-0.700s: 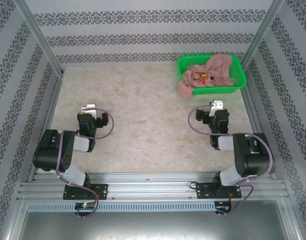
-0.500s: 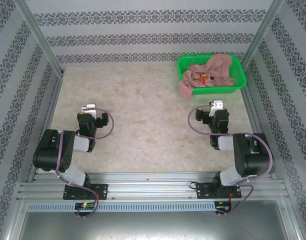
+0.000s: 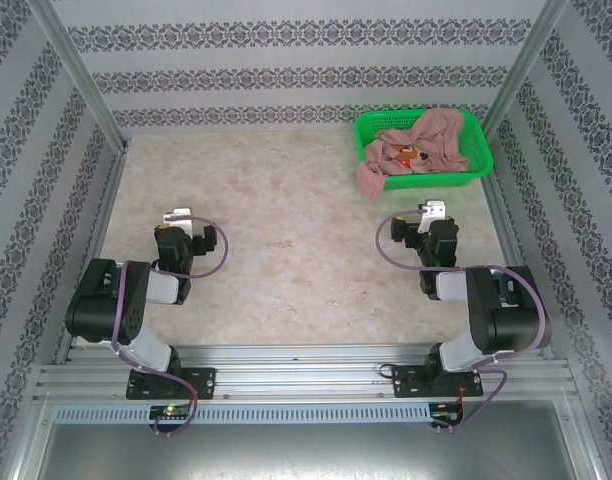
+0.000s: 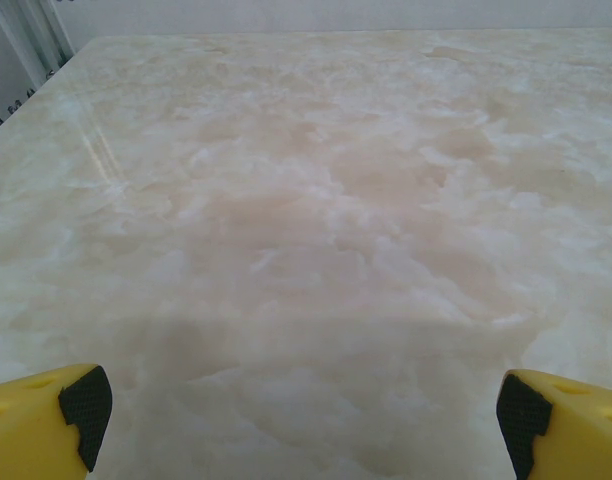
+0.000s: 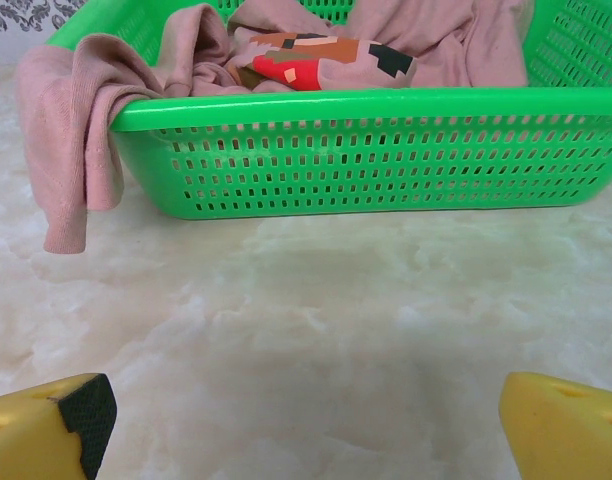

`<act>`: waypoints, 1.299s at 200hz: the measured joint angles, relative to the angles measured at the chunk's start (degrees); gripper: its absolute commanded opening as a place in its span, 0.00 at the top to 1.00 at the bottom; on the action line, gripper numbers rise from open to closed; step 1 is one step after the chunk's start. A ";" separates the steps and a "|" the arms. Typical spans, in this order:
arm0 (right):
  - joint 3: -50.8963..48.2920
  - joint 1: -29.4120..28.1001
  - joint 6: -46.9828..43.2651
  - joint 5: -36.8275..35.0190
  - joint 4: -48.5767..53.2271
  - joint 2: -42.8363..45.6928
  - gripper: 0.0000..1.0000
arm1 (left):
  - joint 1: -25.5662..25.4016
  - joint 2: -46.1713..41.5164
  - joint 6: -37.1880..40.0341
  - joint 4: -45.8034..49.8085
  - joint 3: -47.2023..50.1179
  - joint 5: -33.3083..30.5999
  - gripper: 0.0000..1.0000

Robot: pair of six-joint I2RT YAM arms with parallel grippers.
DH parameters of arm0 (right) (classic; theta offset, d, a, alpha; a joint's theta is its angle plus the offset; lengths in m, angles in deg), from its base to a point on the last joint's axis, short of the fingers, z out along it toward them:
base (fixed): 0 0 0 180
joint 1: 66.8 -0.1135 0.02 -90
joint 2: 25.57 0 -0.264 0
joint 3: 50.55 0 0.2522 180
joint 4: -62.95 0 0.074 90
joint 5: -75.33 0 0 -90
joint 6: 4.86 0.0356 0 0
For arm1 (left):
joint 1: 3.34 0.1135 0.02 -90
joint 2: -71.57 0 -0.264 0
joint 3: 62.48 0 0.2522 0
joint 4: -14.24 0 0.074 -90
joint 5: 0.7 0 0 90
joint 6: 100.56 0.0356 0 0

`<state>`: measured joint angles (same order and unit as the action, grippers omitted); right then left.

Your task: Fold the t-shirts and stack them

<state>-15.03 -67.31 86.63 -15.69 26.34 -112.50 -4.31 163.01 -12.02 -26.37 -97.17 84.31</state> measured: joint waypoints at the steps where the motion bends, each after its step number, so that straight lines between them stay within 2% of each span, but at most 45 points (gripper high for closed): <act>1: 0.00 0.00 0.00 0.00 0.00 0.00 0.02 | 0.00 0.00 0.00 -0.02 0.00 0.00 0.00; 51: 0.04 0.02 0.04 0.00 0.11 0.04 0.02 | 0.00 -0.02 0.02 0.00 0.00 0.02 0.00; 64: 1.66 -0.02 0.24 -0.09 7.23 2.73 0.02 | -0.11 -1.88 0.46 2.01 -0.02 0.48 0.00; 84: 9.18 -0.02 3.04 -1.66 26.56 11.67 0.02 | -1.05 -14.67 -0.07 18.43 -3.02 1.51 0.00; 111: 20.46 -0.61 9.51 -2.75 47.08 25.92 0.02 | -3.89 -30.88 -5.44 38.97 -17.70 3.28 0.00; 126: 24.98 -0.90 13.84 -2.03 56.41 31.87 0.02 | -5.77 -34.75 -9.73 49.16 -26.49 3.26 0.00; 143: 30.80 -0.85 18.01 0.31 66.12 33.31 0.02 | -6.47 -34.67 -14.34 61.18 -35.47 3.87 0.00; 169: 43.67 -0.70 22.38 5.27 79.56 24.63 0.02 | -6.54 -29.07 -20.15 76.96 -45.11 6.97 0.00; 196: 55.36 -0.33 23.23 10.91 86.73 11.04 0.02 | -8.52 -21.09 -22.64 86.44 -48.92 10.84 0.00; 223: 69.13 -0.15 22.38 14.45 92.48 -4.44 0.09 | -11.34 -18.05 -23.10 90.05 -49.72 14.78 0.00; 260: 84.98 0.04 21.79 17.57 97.44 -22.23 0.16 | -11.85 -18.40 -23.26 90.44 -51.10 17.73 0.00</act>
<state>69.95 -67.27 108.43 1.89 123.78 -134.73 -16.16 144.61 -35.27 64.08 -148.27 102.03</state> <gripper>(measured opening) 0.866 0.998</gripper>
